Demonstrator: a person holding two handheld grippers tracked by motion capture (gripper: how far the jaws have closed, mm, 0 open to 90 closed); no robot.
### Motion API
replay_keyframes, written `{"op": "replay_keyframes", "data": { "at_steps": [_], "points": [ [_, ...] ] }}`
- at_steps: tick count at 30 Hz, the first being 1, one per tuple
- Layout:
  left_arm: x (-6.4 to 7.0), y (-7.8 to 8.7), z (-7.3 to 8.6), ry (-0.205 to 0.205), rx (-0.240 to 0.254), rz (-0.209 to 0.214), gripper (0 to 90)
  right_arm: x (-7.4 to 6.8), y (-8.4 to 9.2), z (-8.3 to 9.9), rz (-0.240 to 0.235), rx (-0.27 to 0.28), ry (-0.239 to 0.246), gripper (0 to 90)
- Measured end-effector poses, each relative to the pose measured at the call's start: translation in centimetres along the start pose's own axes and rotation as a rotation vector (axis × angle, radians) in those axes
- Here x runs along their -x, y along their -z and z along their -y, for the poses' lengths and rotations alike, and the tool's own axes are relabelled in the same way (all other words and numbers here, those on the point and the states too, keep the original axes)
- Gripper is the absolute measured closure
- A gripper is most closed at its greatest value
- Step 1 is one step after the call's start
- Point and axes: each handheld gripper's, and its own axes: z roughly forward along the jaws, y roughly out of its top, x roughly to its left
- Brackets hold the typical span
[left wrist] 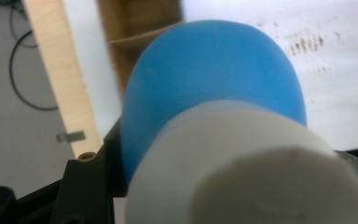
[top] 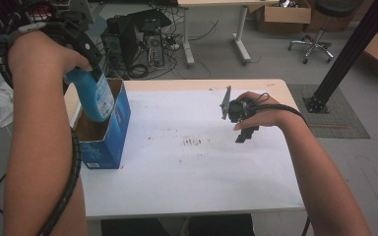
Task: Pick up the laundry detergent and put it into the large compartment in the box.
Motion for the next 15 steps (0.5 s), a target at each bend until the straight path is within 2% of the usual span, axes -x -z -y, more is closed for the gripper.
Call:
{"op": "replay_keyframes", "data": {
  "at_steps": [3, 10, 15],
  "points": [
    [-0.7, 0.2, 0.2, 0.026, 0.006, -0.013, 39.6, 0.0, 0.0, -0.1, -0.001, 0.001, 0.002, 16.5],
    [-1.8, -0.3, 0.5, 0.052, 0.006, -0.005, 39.6, 0.0, 0.1, 0.0, -0.004, 0.001, 0.0, 16.5],
    [-2.2, -0.9, 0.4, 0.059, -0.004, -0.015, 39.6, 0.0, 0.4, 0.1, 0.0, -0.005, -0.002, 16.6]
  ]
}}
